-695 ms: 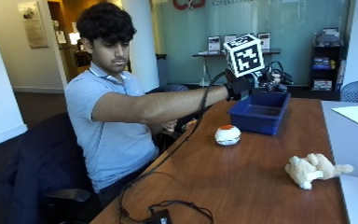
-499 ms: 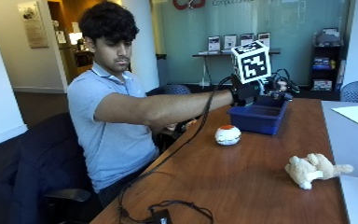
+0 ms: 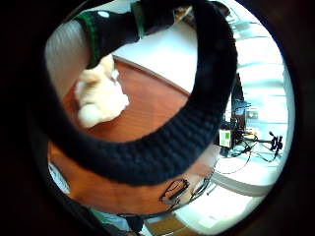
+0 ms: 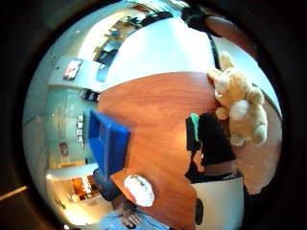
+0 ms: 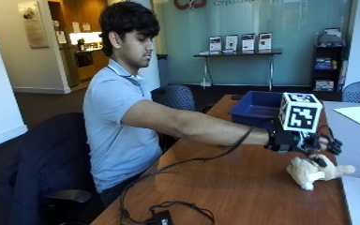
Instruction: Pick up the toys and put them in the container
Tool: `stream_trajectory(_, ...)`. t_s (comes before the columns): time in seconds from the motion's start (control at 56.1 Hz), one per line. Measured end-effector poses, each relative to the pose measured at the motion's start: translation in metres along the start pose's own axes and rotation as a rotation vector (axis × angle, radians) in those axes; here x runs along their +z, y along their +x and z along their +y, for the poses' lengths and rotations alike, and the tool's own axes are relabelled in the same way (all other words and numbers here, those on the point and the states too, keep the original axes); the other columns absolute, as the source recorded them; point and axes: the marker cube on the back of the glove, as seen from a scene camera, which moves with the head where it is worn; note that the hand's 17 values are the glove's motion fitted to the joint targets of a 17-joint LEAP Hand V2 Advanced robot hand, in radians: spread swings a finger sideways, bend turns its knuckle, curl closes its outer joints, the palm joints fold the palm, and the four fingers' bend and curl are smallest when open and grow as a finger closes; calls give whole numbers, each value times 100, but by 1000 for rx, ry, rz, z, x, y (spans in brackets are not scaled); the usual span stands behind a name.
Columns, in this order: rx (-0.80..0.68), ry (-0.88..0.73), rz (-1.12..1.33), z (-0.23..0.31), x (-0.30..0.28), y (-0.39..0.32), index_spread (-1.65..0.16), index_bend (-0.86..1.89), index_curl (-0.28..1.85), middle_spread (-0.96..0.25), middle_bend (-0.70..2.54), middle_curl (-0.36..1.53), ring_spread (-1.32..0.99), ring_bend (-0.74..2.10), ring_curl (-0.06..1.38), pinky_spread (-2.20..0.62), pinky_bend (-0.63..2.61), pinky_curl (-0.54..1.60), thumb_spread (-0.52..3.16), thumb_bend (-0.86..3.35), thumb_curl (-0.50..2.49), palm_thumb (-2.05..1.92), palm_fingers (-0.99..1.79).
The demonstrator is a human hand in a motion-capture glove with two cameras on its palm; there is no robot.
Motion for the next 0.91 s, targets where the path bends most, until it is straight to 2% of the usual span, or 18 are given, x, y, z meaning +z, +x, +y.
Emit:
stream_trajectory(0.089,82,-109,17,-16,36,12,-35,18,28,-3,10,16,-5,15,12,5,90,35,160,12,22,21,-4)
stream_trajectory(0.196,74,-186,-79,-23,69,21,-35,14,27,-2,14,16,-4,20,13,0,110,40,163,20,27,32,1)
stream_trajectory(0.267,41,-63,-118,-27,71,21,-34,14,25,1,15,16,-6,48,18,-9,108,38,166,30,30,45,25)
stream_trajectory(0.303,28,3,-116,-29,69,21,-33,17,25,1,14,15,-9,66,22,-13,110,38,165,35,32,52,48)
stream_trajectory(0.392,11,69,-138,-30,58,18,-31,23,29,2,16,15,-15,94,32,-22,112,38,160,44,36,67,84)
stream_trajectory(0.552,-75,169,-280,-27,1,-33,-28,32,37,1,22,18,-17,104,40,-29,101,38,155,52,42,82,104)
stream_trajectory(0.713,-254,272,-369,-12,-86,-129,-26,30,41,1,26,22,-18,107,43,-33,97,39,149,52,46,88,109)
stream_trajectory(0.909,-541,287,-345,31,-157,-271,-25,31,44,0,31,27,-18,108,44,-35,95,40,142,50,46,88,113)
